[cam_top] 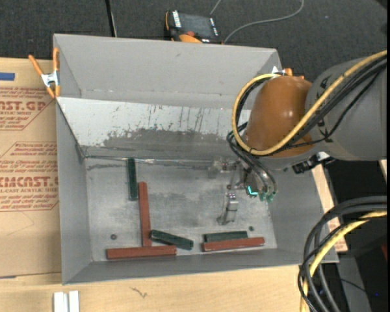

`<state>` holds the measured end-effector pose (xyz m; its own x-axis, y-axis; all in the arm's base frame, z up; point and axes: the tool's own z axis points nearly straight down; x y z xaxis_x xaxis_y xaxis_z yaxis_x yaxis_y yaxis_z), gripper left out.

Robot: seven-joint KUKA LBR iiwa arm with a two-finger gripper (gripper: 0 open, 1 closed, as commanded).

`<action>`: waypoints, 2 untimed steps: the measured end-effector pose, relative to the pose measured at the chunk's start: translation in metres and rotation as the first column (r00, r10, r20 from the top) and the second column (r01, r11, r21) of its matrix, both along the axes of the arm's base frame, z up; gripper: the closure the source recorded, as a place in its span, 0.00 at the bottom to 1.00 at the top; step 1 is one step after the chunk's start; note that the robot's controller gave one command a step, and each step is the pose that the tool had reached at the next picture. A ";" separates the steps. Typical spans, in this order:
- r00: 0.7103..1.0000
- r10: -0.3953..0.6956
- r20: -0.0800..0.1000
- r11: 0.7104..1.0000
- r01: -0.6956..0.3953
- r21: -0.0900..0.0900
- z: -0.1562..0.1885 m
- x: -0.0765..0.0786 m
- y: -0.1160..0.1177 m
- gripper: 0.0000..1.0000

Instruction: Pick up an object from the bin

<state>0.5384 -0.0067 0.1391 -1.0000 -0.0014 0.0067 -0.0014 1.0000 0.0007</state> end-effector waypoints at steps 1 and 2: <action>0.999 0.042 -0.002 0.999 -0.042 0.000 -0.058 -0.052 0.014 0.00; 0.999 0.038 0.009 0.999 -0.038 -0.003 -0.070 -0.024 -0.048 0.00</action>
Offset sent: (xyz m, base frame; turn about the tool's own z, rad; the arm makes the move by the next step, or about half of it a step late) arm -0.0487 0.0131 -0.0543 -0.0415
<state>0.5144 -0.0550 0.0692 -0.9992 -0.0398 -0.0021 -0.0398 0.9992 -0.0019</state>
